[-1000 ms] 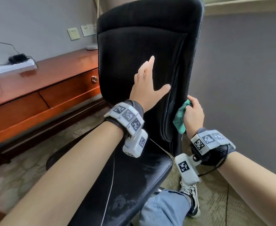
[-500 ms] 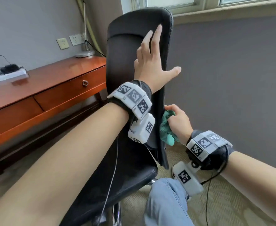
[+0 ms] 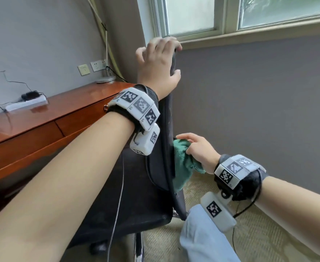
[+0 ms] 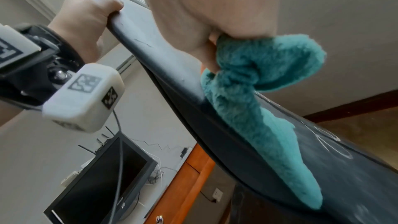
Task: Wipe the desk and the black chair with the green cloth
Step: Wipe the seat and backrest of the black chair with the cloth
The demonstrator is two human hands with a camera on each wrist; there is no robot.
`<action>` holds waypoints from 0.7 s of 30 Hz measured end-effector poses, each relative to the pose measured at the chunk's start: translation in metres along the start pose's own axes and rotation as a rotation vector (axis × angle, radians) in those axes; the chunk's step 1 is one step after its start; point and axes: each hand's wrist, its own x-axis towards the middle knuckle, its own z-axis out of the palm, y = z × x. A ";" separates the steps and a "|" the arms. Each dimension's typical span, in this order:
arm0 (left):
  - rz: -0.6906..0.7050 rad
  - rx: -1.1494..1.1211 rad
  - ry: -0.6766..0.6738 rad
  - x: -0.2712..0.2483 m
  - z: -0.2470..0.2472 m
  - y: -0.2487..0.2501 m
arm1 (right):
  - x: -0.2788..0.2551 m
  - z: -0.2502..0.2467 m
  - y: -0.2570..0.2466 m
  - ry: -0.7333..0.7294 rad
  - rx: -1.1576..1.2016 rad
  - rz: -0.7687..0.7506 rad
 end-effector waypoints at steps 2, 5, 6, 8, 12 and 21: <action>0.053 0.058 -0.017 -0.008 -0.013 -0.005 | -0.002 -0.003 -0.019 0.138 0.081 -0.065; 0.084 0.070 -0.005 -0.023 -0.031 -0.013 | 0.003 -0.009 -0.047 0.337 0.195 -0.145; 0.087 0.065 -0.002 -0.028 -0.036 -0.018 | 0.003 -0.010 -0.056 0.374 0.224 -0.167; 0.094 0.032 0.004 -0.040 -0.047 -0.028 | 0.004 -0.009 -0.070 0.399 0.257 -0.219; 0.091 -0.042 0.028 -0.065 -0.069 -0.050 | 0.011 0.015 -0.087 0.350 0.361 -0.285; 0.087 -0.033 0.035 -0.114 -0.121 -0.107 | 0.005 0.104 -0.103 0.187 0.380 -0.348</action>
